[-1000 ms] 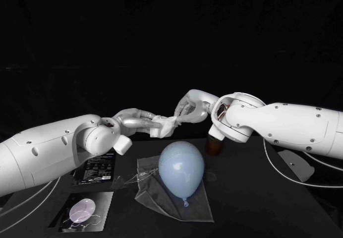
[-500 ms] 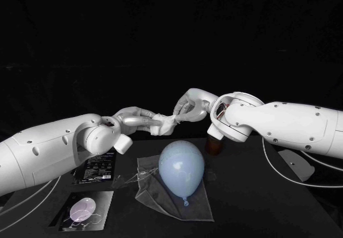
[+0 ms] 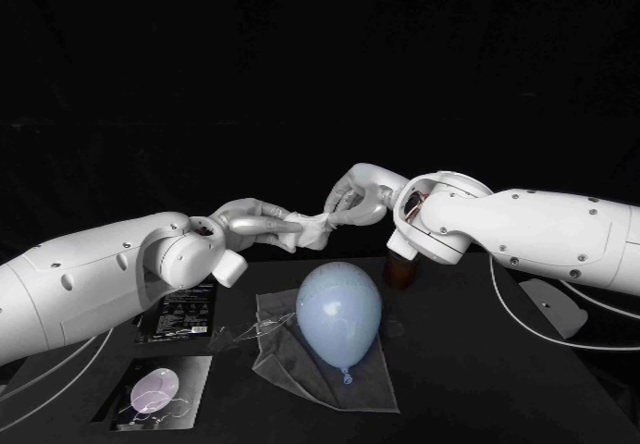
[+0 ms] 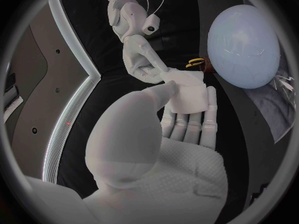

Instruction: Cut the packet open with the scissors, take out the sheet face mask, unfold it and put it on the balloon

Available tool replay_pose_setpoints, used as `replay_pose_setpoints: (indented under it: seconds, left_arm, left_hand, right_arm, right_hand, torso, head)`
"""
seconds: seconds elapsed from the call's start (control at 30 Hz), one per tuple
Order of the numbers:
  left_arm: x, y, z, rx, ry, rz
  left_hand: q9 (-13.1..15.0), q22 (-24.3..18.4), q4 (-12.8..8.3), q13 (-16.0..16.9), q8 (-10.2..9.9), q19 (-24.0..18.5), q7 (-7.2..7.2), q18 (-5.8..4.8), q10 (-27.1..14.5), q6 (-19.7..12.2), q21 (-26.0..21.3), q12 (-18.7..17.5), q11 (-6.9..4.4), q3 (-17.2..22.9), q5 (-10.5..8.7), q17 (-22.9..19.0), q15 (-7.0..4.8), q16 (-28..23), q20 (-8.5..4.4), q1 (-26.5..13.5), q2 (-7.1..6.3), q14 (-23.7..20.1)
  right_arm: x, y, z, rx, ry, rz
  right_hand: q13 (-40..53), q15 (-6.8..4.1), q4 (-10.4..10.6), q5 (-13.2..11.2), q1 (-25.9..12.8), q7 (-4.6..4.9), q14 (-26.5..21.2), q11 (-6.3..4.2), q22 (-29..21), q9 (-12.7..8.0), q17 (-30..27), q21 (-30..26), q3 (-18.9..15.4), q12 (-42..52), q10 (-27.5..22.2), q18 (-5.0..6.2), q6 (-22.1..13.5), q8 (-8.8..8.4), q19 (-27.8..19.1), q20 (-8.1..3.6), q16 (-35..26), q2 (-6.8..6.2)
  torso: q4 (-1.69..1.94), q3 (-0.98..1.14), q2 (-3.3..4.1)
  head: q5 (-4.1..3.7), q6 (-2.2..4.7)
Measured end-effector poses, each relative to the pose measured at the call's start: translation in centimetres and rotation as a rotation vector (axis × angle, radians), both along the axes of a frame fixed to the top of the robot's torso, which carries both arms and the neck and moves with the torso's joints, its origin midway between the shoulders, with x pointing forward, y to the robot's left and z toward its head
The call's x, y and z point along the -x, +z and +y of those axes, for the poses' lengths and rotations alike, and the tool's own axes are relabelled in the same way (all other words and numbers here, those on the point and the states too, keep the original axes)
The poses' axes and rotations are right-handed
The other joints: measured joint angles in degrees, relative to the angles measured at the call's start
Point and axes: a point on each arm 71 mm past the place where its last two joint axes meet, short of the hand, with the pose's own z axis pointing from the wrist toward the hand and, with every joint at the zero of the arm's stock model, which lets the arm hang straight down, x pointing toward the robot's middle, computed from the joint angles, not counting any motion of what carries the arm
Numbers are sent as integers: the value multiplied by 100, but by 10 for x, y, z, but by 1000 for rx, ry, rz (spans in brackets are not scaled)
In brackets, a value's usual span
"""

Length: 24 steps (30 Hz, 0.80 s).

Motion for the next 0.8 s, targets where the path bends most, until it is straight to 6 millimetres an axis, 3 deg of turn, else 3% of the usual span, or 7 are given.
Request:
replay_pose_setpoints:
  seconds: [0.1,0.27,0.47,0.53,0.67,0.73,0.8]
  left_arm:
    - [0,0,0,1,1,-2]
    - [0,1,0,9,2,-5]
    - [0,1,-1,34,0,-2]
    - [0,2,-1,46,-3,2]
    - [1,2,-2,74,-13,14]
    - [1,3,-3,90,-21,22]
    - [2,3,-3,103,-28,28]
  left_hand:
    - [0,-238,99,-502,114,-200,102,-1,-267,-102,-392,-668,165,86,0,-287,183,-301,119,0,0,-381]
    - [2,-803,239,-1316,320,-309,280,-1,-57,-279,-1234,-1541,249,232,-1,-933,266,-810,228,53,-53,-500]
    - [33,-1375,380,-2057,529,3,411,-56,658,-499,-1971,-2364,211,580,-5,-1771,220,-1651,266,91,-93,237]
    - [285,-1495,399,-2158,642,95,392,-56,761,-654,-2120,-2622,237,692,-6,-1982,242,-1964,261,83,-100,365]
    - [491,-1789,403,-2170,1085,330,310,-56,992,-1066,-2478,-3196,288,906,-6,-2398,275,-2662,261,51,-82,726]
    - [737,-1870,413,-2170,1259,492,283,-56,1062,-1299,-2545,-3371,314,993,-7,-2508,282,-2864,254,-28,1,841]
    - [783,-1964,414,-2170,1564,632,241,-57,1136,-1611,-2641,-3539,328,1119,-24,-2603,282,-3045,257,-97,99,1024]
  right_arm:
    - [0,0,0,-1,-1,0]
    - [0,0,0,-3,-1,1]
    - [0,0,0,-5,1,2]
    - [0,0,0,-5,1,2]
    - [0,0,0,-7,1,3]
    - [0,0,0,-8,1,4]
    - [0,0,0,-10,2,6]
  right_hand:
    - [0,0,-1,0,-1,0,0,0,2,0,0,0,1,0,0,-4,0,-4,0,0,0,1]
    - [0,0,-24,-1,-24,3,0,0,14,0,-1,0,23,0,0,55,-3,-11,0,0,0,24]
    - [0,0,-24,-2,-24,5,0,1,14,1,-1,0,23,0,1,55,-6,-22,0,0,0,24]
    - [0,0,-24,-3,-24,5,0,1,13,4,-1,0,23,0,1,55,-6,-26,0,0,0,24]
    - [0,0,-24,-5,-24,6,0,2,20,5,-2,21,23,0,2,55,-7,-29,-21,-21,0,24]
    - [-2,0,-24,-5,-24,8,0,4,24,5,-2,21,23,0,4,55,-9,-16,-21,-21,0,24]
    - [-5,0,-23,-6,-24,9,0,4,27,5,-2,21,23,0,4,54,-10,-3,-21,-21,0,24]
  torso:
    - [0,0,1]
    - [-2,1,2]
    - [-2,0,2]
    - [-1,1,1]
    - [-1,0,0]
    - [-1,0,0]
    - [-1,1,0]
  head:
    - [0,-3]
    - [-6,-10]
    - [-9,-15]
    - [-10,-16]
    - [-10,-16]
    - [-10,-15]
    - [-10,-15]
